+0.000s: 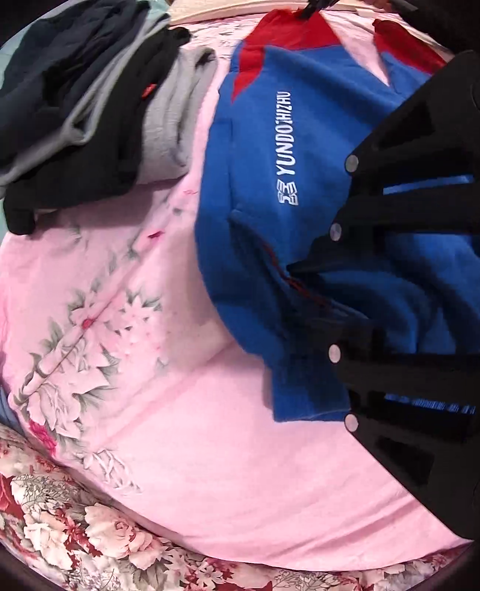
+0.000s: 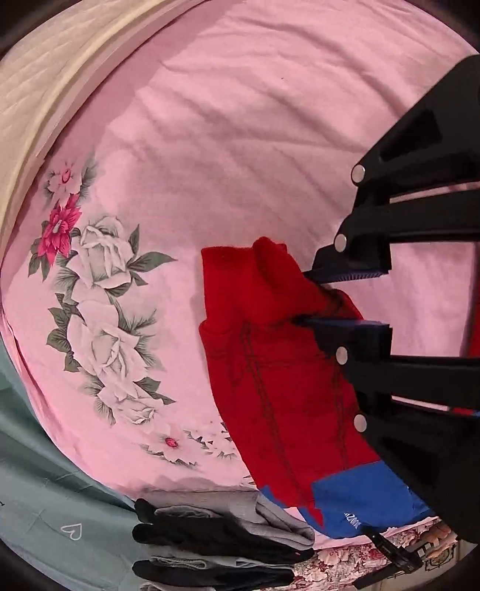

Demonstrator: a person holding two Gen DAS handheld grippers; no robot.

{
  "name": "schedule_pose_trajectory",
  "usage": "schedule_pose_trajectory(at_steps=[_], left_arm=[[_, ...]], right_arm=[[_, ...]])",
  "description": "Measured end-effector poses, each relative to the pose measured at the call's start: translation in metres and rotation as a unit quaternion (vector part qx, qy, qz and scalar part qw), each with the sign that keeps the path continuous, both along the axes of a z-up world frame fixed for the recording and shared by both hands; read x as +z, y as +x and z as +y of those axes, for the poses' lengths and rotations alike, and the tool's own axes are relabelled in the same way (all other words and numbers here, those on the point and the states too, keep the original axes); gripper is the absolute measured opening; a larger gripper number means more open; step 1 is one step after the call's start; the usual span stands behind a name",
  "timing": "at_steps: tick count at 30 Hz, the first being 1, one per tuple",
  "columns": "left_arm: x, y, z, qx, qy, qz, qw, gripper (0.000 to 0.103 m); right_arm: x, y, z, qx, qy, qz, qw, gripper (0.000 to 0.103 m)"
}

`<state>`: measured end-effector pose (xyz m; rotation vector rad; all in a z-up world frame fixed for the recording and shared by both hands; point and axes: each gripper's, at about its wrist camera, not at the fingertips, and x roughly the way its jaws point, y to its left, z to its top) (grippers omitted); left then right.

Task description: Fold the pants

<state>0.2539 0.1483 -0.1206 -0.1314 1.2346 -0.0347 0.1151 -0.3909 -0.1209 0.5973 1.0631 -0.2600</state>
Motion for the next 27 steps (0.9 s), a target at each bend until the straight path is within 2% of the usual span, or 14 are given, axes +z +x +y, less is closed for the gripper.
schedule_pose_trajectory(at_steps=[3,5,7,9,10,11,12,13,14,16,18,21,25,27], left_arm=[[-0.001,-0.001,0.002,0.002,0.000,-0.008,1.0000,0.021],[-0.002,-0.002,-0.001,-0.002,0.009,-0.015,0.9999,0.021],[-0.001,-0.003,-0.005,-0.010,0.024,-0.020,0.9995,0.021],[0.000,-0.005,-0.006,-0.021,0.023,-0.017,0.9994,0.023],[0.004,-0.007,-0.003,-0.027,0.015,-0.011,0.9995,0.028],[0.009,-0.011,0.000,-0.031,0.008,-0.011,0.9994,0.038],[0.016,-0.014,0.004,-0.036,0.001,-0.018,0.9992,0.040],[0.029,-0.018,0.013,-0.043,-0.001,-0.031,0.9986,0.047],[0.038,-0.020,0.018,-0.043,0.011,-0.042,0.9981,0.070],[0.059,-0.019,0.031,-0.050,0.040,-0.077,0.9950,0.084],[0.068,-0.008,0.040,-0.073,0.051,-0.083,0.9926,0.084],[0.059,0.010,0.043,-0.119,0.031,-0.065,0.9903,0.084],[0.026,0.034,0.034,-0.177,-0.004,-0.026,0.9839,0.084],[0.010,0.036,0.031,-0.191,-0.004,-0.012,0.9815,0.083]], right_arm=[[0.029,-0.024,-0.006,-0.019,-0.050,-0.028,0.998,0.015],[0.036,-0.043,-0.017,-0.028,-0.033,-0.033,0.998,0.015],[0.029,-0.052,-0.026,-0.031,-0.018,-0.021,0.999,0.015],[0.011,-0.045,-0.023,-0.019,-0.024,0.001,1.000,0.016],[0.000,-0.039,-0.020,-0.009,-0.024,0.019,0.999,0.017],[-0.010,-0.033,-0.017,0.001,-0.024,0.037,0.999,0.019],[-0.011,-0.031,-0.012,0.009,-0.039,0.034,0.999,0.025],[-0.008,-0.030,-0.007,0.023,-0.047,0.037,0.998,0.031],[-0.003,-0.031,-0.005,0.028,-0.055,0.045,0.997,0.043],[0.014,-0.042,-0.004,0.022,-0.071,0.028,0.997,0.044],[0.034,-0.059,0.001,0.021,-0.090,0.006,0.996,0.048],[0.053,-0.086,0.009,0.023,-0.079,-0.031,0.996,0.049],[0.056,-0.113,0.025,0.029,-0.054,-0.038,0.997,0.049],[0.057,-0.122,0.036,0.034,-0.058,-0.033,0.997,0.049]])
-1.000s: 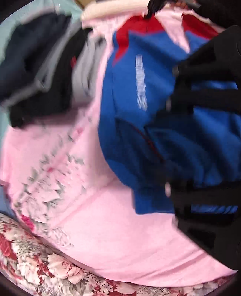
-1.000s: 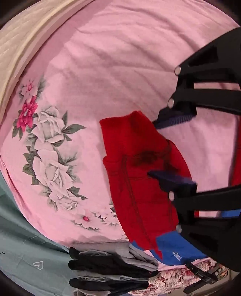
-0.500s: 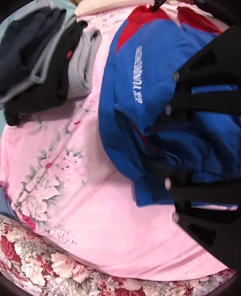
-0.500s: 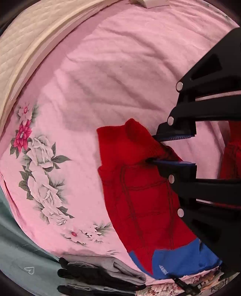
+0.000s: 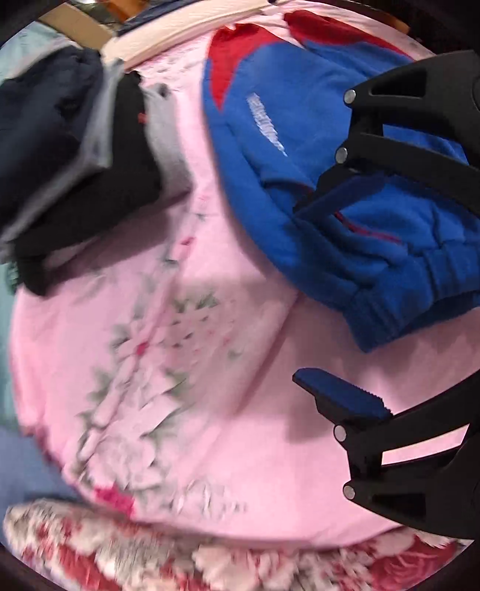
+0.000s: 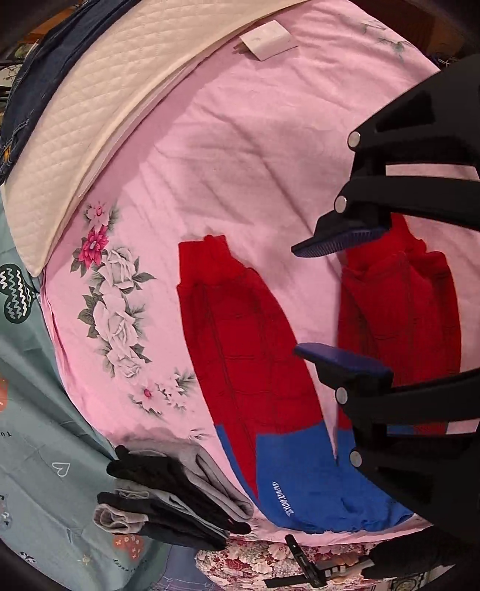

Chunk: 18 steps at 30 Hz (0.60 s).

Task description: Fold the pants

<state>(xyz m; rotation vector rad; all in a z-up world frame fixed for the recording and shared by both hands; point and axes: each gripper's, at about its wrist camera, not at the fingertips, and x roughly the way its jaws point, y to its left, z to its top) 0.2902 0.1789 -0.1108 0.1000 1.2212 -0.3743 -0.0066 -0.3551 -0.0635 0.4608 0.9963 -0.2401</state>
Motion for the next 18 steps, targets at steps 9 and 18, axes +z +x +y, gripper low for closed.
schedule_pose_trajectory(at_steps=[9,18], left_arm=[[-0.008,-0.030,-0.007,-0.027,-0.030,-0.065,0.9971,0.007],[-0.002,-0.038,0.003,-0.012,-0.067,-0.092,0.9934,0.007]], right_arm=[[0.029,0.055,0.110,0.187,-0.050,-0.028,0.981,0.049],[0.021,0.224,0.281,0.507,-0.080,-0.050,0.857,0.052]])
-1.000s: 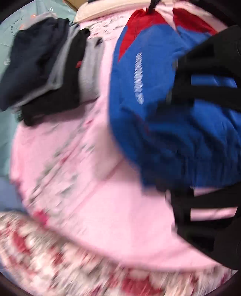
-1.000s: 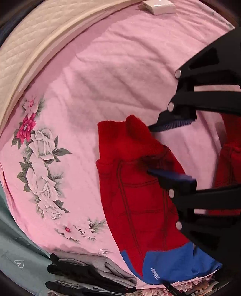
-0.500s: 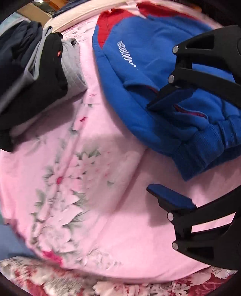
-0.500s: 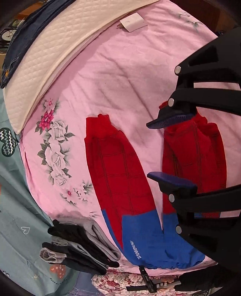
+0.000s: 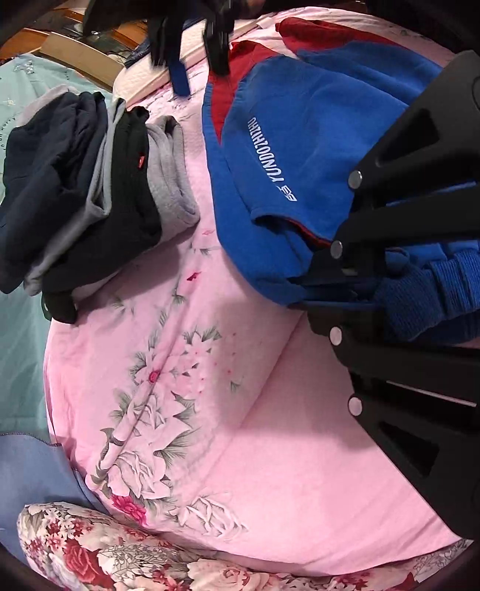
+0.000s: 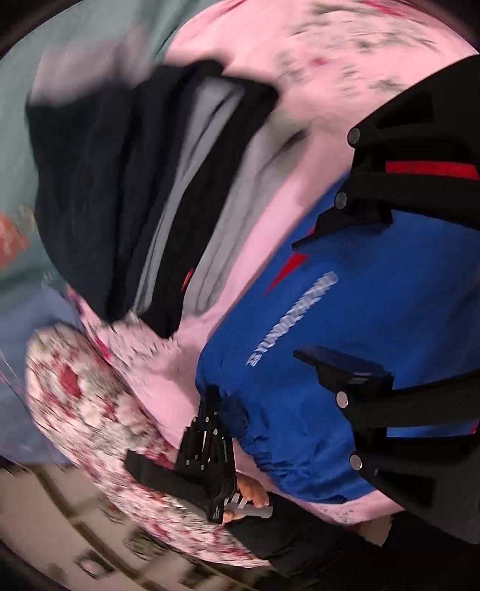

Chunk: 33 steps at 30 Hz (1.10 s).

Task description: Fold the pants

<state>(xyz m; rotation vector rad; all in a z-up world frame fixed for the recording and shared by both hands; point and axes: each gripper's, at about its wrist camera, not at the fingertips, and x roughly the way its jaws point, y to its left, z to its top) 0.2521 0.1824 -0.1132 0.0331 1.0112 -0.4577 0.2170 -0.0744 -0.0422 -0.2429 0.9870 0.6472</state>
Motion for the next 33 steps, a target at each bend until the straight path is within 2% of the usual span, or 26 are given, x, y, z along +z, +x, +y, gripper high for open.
schedule_pose_trajectory(at_steps=[4,10,11,12,13,15,19,22,24,28,30,33], left_arm=[[0.005,-0.001,0.007,-0.003,-0.009,-0.004,0.9999,0.007],[0.005,0.000,0.006,-0.005,-0.011,-0.007,0.9999,0.007],[0.005,0.000,0.006,-0.003,-0.009,-0.008,0.9999,0.007],[0.005,0.000,0.006,0.000,-0.007,-0.009,0.9999,0.007],[0.006,0.000,0.007,0.006,-0.005,-0.011,0.9999,0.007],[0.007,0.005,0.009,0.022,0.001,-0.013,0.9997,0.007],[-0.006,0.020,0.014,0.050,0.006,0.007,0.9987,0.007],[-0.007,0.021,0.010,0.050,0.022,0.007,0.9985,0.007],[0.003,0.016,0.011,0.050,0.022,0.002,0.9985,0.006],[0.046,-0.016,0.013,0.035,0.021,-0.041,0.9984,0.006],[0.066,-0.039,0.015,0.027,0.022,-0.061,0.9975,0.006],[0.081,-0.071,0.020,0.019,0.018,-0.076,0.9968,0.006]], right_arm=[[-0.026,0.043,0.038,0.052,-0.037,0.017,0.998,0.052],[-0.057,0.071,0.059,0.090,-0.085,0.045,0.991,0.052],[-0.061,0.070,0.062,0.094,-0.087,0.049,0.991,0.038],[-0.065,0.070,0.064,0.106,-0.084,0.062,0.989,0.011],[-0.066,0.069,0.067,0.116,-0.087,0.069,0.987,0.009],[-0.063,0.063,0.074,0.118,-0.109,0.025,0.987,0.007],[-0.046,0.068,0.077,0.087,-0.090,-0.028,0.992,0.007],[-0.061,0.076,0.085,0.074,-0.109,-0.020,0.991,0.007],[-0.068,0.076,0.088,0.063,-0.121,-0.023,0.990,0.007],[-0.034,0.053,0.082,0.058,-0.099,-0.042,0.992,0.007],[-0.009,0.030,0.078,0.060,-0.087,-0.058,0.993,0.007],[0.020,-0.015,0.072,0.066,-0.074,-0.077,0.992,0.007]])
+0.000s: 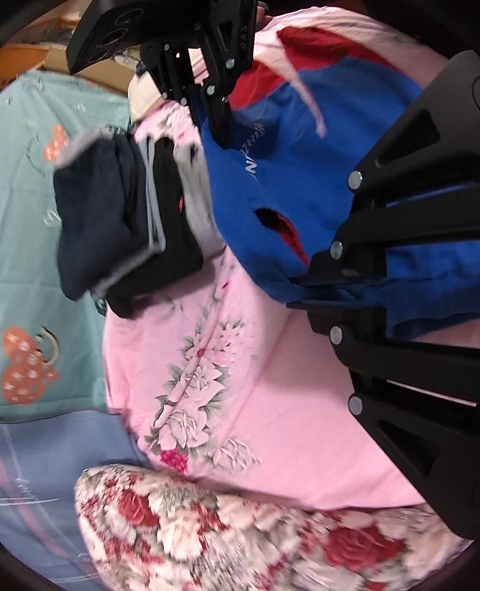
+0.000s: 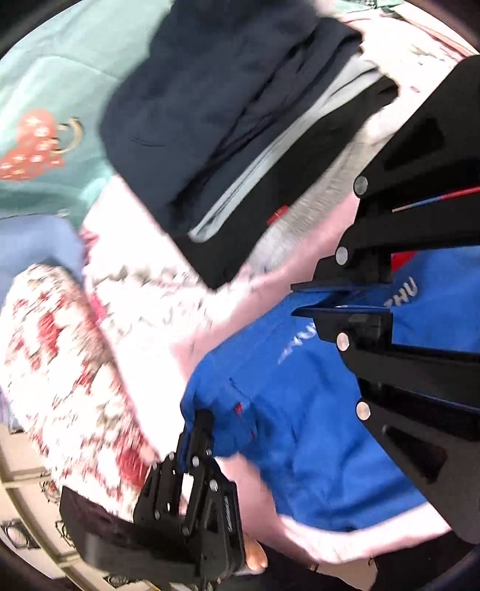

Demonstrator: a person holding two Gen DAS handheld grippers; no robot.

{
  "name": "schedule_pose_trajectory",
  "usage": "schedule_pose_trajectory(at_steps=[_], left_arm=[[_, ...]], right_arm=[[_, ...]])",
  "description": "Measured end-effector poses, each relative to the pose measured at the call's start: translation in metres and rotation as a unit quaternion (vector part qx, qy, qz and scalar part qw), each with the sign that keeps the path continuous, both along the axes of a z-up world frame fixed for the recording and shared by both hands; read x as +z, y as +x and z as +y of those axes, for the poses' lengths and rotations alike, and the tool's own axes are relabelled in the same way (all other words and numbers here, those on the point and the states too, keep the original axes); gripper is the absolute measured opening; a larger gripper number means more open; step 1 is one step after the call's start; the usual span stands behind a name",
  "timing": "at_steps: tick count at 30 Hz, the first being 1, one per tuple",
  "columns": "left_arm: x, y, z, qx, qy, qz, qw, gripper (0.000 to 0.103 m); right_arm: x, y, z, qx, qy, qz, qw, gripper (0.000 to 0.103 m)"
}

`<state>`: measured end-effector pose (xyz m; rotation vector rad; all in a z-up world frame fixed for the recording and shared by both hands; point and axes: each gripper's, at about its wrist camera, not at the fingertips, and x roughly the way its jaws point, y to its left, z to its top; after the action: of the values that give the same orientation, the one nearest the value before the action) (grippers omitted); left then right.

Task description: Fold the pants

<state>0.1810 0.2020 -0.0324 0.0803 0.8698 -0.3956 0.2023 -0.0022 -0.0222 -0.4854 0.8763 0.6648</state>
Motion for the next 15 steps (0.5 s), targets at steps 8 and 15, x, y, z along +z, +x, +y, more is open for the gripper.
schedule_pose_trajectory(at_steps=[8,15], left_arm=[[-0.034,-0.106,0.005,-0.038,0.008,0.027,0.9989,0.006],[-0.068,-0.139,0.008,-0.020,0.017,0.052,0.9983,0.003]], right_arm=[[-0.020,-0.129,0.001,-0.004,0.010,0.036,0.999,0.007],[-0.078,-0.192,0.012,0.000,0.016,0.070,0.997,0.007]])
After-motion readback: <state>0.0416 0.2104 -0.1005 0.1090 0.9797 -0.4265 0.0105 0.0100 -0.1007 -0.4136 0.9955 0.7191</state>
